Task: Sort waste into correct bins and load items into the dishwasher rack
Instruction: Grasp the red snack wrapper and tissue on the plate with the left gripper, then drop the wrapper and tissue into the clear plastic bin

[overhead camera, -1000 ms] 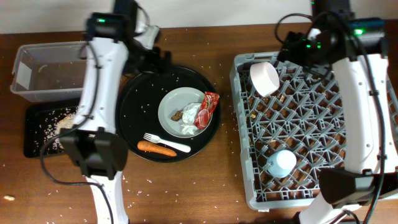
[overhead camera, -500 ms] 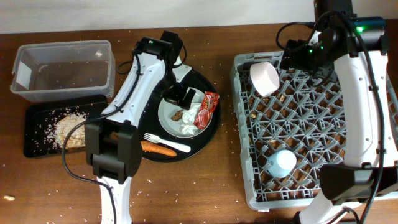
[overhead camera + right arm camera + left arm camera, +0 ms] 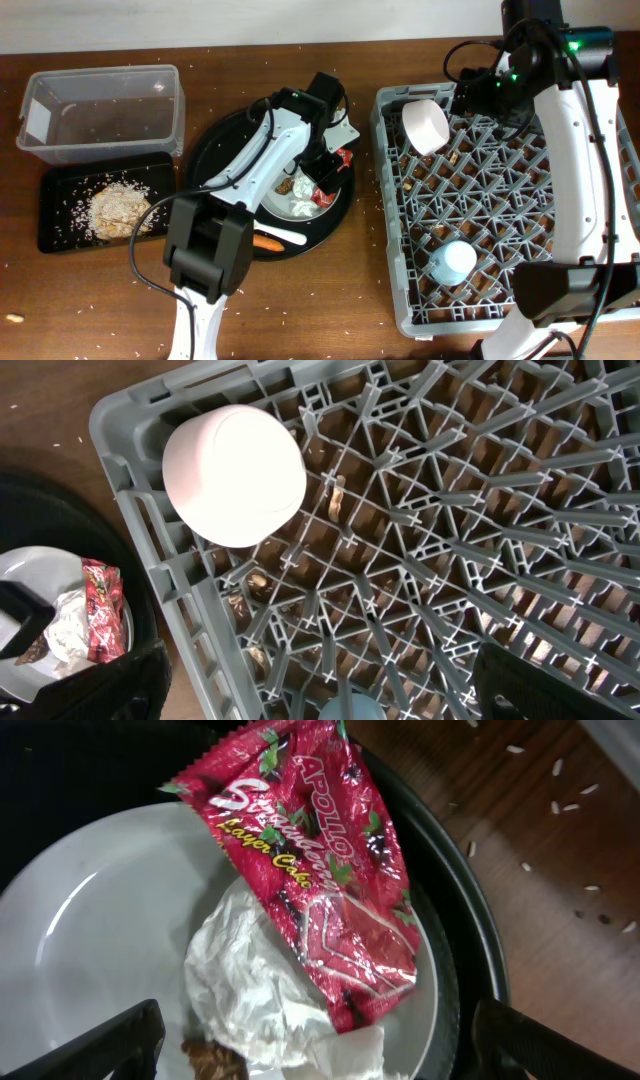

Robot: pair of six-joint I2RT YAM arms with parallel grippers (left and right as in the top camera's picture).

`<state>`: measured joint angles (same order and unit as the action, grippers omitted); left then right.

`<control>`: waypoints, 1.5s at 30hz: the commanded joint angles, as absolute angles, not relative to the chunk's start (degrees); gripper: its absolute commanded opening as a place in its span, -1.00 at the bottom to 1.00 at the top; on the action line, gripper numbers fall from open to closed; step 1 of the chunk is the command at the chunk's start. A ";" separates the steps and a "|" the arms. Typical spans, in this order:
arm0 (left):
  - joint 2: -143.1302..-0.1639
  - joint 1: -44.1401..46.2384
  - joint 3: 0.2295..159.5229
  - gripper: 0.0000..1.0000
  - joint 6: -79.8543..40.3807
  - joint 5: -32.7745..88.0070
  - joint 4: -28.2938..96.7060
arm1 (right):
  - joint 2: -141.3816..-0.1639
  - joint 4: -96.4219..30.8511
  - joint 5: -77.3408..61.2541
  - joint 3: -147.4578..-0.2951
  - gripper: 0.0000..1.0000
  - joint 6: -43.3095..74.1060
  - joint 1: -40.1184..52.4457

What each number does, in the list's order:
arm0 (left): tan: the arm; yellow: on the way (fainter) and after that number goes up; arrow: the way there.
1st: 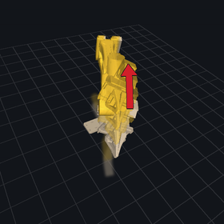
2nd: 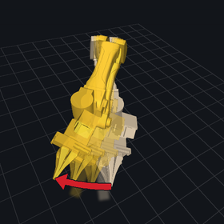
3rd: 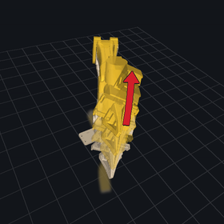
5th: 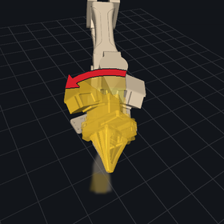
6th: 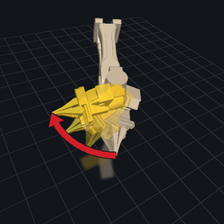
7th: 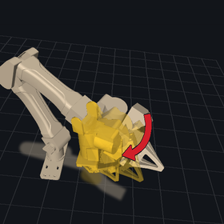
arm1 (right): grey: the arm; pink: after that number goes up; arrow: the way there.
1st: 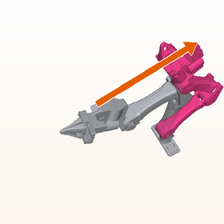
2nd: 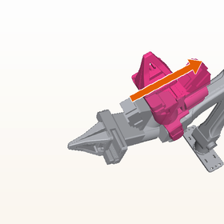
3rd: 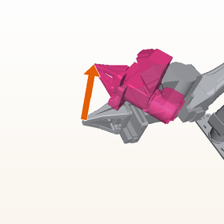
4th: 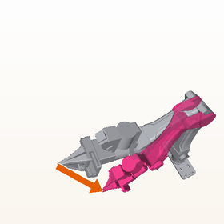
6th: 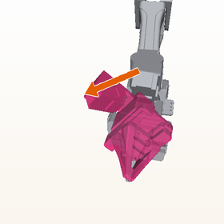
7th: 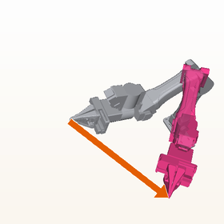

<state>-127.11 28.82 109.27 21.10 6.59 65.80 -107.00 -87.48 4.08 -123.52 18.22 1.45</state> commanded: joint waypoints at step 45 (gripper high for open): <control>-135.11 -2.92 153.40 -0.99 -0.78 5.08 76.97 | -107.22 -87.88 5.21 -123.15 0.90 18.22 1.06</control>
<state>-135.26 2.48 152.70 4.40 4.86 80.40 -107.04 -87.92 4.47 -123.39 18.02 1.45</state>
